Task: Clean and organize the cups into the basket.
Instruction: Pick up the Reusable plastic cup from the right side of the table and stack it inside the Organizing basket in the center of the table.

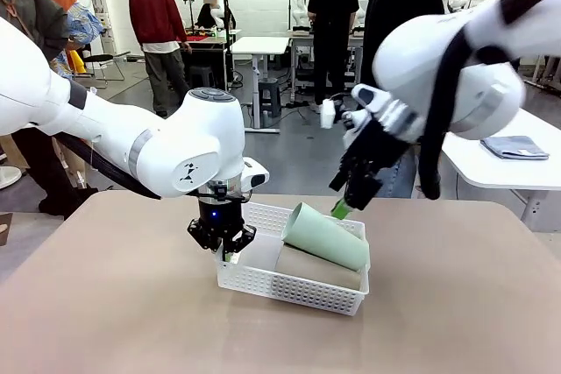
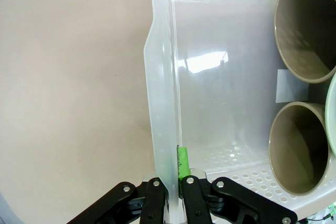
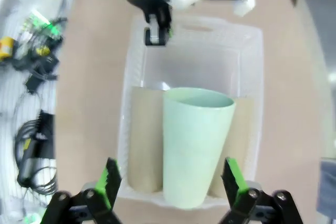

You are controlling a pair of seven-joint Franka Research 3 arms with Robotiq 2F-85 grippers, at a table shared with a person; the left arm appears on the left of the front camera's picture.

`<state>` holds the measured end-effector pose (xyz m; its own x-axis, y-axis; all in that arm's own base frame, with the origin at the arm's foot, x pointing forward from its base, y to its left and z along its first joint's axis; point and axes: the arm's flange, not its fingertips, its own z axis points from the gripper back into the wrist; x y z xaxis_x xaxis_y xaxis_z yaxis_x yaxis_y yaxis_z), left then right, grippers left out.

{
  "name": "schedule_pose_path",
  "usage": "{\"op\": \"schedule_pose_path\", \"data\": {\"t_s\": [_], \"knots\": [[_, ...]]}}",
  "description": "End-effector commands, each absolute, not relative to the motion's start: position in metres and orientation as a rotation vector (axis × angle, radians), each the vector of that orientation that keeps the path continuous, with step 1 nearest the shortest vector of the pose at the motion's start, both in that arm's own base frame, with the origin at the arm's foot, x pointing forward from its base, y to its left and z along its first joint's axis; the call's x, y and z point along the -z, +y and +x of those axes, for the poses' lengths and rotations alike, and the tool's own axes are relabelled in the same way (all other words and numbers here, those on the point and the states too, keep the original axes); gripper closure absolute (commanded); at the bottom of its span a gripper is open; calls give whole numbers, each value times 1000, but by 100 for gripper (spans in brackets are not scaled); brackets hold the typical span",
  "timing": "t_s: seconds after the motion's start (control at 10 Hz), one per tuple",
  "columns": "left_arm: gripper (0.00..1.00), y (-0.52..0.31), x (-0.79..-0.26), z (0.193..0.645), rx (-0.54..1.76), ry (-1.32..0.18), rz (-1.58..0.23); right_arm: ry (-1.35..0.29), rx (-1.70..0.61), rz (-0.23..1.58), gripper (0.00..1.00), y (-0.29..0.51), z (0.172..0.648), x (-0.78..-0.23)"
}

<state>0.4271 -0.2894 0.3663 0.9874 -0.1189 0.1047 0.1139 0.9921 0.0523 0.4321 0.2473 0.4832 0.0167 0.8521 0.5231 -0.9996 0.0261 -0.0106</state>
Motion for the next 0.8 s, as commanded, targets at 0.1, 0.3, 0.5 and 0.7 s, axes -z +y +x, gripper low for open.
{"op": "schedule_pose_path", "data": {"t_s": [0.1,0.3,0.5,0.7], "knots": [[100,-289,-368,425,124,-114,42,-594,-1502,547,0,178,397,-491],[100,-289,-368,425,124,-114,42,-703,-1483,664,0,131,389,-489],[100,-289,-368,425,124,-114,42,-792,-1457,736,0,92,387,-478],[100,-289,-368,425,124,-114,42,-864,-1457,774,0,65,385,-470]]}}
